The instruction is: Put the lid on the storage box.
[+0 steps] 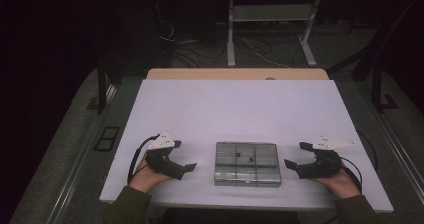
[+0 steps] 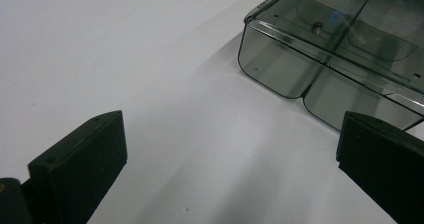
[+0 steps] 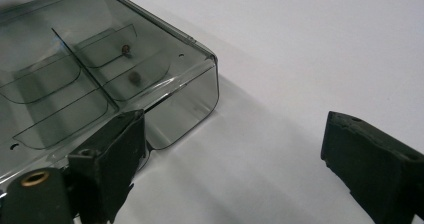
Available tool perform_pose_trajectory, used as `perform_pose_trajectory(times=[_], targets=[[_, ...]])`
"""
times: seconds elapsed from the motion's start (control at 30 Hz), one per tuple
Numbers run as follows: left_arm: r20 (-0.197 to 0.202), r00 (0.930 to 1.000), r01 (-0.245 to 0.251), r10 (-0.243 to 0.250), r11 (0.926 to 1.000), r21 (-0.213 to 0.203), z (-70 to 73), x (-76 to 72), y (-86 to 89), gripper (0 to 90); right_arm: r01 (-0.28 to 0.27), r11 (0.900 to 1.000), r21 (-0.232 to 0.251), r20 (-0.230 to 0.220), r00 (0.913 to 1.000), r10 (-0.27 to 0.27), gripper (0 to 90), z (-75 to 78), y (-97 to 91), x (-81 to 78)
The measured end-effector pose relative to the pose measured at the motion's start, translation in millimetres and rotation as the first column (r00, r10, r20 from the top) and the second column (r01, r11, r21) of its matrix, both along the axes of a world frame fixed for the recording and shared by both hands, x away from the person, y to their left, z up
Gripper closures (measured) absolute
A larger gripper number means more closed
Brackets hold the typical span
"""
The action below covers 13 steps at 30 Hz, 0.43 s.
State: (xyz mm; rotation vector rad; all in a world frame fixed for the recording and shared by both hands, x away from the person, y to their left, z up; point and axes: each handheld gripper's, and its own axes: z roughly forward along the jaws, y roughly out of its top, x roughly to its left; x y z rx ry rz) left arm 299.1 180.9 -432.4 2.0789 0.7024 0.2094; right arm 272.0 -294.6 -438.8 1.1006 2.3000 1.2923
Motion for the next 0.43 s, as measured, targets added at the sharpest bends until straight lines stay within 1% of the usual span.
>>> perform_pose_trajectory(times=[0.13,0.43], targets=[[0.001,1.0,-0.003,0.003,1.0,-0.005,0.1,-0.1,0.1,0.0,0.0,1.0,0.002,0.002,1.0,0.0,10.3,0.4,0.0,0.0],[0.003,1.0,-0.004,0.004,1.0,0.0,0.7,-0.4,0.9,0.0,-0.006,1.0,0.003,0.005,1.0,0.006,10.3,0.8,0.3,-0.4]])
